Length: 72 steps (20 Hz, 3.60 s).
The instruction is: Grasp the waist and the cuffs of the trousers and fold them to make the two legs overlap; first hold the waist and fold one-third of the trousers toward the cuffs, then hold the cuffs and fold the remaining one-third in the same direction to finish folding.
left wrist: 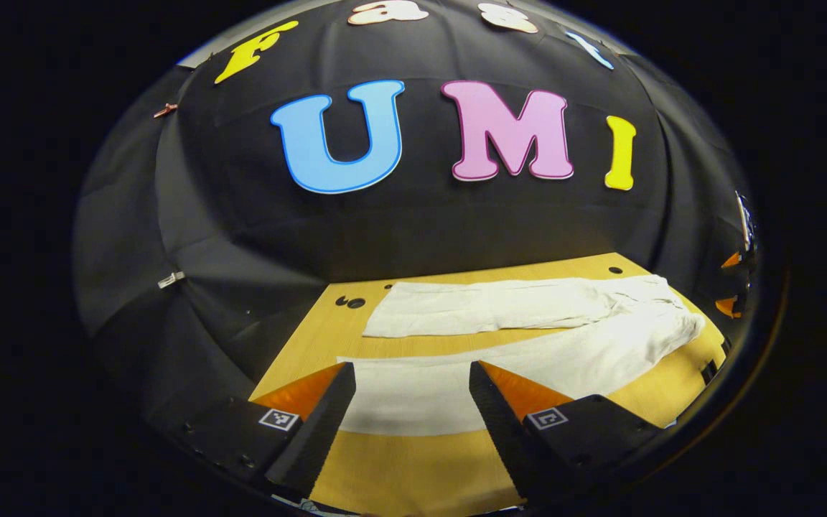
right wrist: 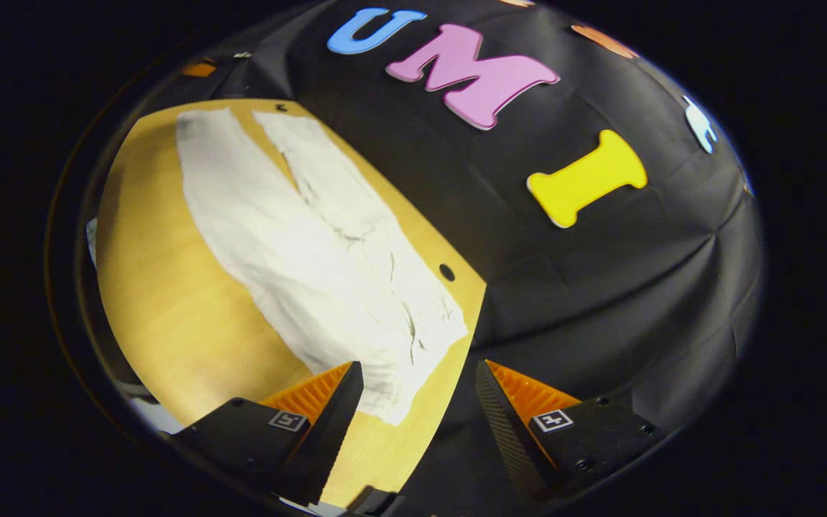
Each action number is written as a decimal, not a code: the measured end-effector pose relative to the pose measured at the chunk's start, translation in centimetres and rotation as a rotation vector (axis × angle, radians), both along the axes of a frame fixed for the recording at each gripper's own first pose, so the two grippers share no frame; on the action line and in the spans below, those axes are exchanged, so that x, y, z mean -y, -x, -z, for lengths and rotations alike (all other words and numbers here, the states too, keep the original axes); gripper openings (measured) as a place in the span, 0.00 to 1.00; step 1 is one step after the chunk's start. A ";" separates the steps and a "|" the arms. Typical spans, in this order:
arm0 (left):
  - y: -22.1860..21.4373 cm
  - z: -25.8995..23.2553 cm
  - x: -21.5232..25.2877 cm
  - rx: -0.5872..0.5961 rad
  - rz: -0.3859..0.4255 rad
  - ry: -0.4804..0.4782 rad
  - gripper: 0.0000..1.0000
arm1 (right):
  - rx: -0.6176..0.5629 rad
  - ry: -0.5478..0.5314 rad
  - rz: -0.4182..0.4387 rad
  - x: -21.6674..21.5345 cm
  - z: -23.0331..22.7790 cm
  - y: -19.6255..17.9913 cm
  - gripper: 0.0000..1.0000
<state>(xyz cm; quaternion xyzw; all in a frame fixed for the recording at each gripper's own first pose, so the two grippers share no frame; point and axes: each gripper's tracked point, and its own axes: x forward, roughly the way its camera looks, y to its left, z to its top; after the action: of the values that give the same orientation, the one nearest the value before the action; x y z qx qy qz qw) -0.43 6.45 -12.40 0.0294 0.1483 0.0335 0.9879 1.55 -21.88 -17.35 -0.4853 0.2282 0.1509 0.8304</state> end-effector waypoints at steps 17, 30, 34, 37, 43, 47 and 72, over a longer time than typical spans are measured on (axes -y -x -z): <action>5.6 7.5 -0.2 -0.180 -0.211 -0.024 0.99 | -0.194 0.421 -0.279 5.5 10.3 -4.4 0.93; 1.5 10.3 -8.3 -0.248 -0.012 -0.483 0.98 | -0.241 0.493 -0.204 6.0 12.5 -5.9 0.28; -0.6 10.8 -10.8 -0.294 0.084 -0.628 0.98 | -0.266 0.466 -0.163 5.9 12.3 -5.4 0.14; -3.1 12.4 -11.3 -0.342 0.249 -0.814 0.97 | -0.284 0.480 -0.205 5.8 12.4 -5.6 0.07; -4.9 18.4 -15.0 -0.525 0.492 -1.061 0.96 | -0.302 0.519 -0.233 5.8 12.5 -5.7 0.05; -5.9 20.7 -16.6 -0.587 0.590 -1.154 0.97 | -0.294 0.537 -0.233 5.8 12.5 -5.7 0.05; -15.9 13.6 -16.5 -0.410 0.399 -1.124 0.06 | -0.102 0.381 -0.015 5.2 6.2 -9.2 0.05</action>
<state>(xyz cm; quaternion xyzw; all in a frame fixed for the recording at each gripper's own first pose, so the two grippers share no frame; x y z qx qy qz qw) 15.46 23.00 -25.97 0.5768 0.2861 -0.0848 0.7604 10.71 -27.11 -23.58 -0.6272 0.2907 0.1358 0.7097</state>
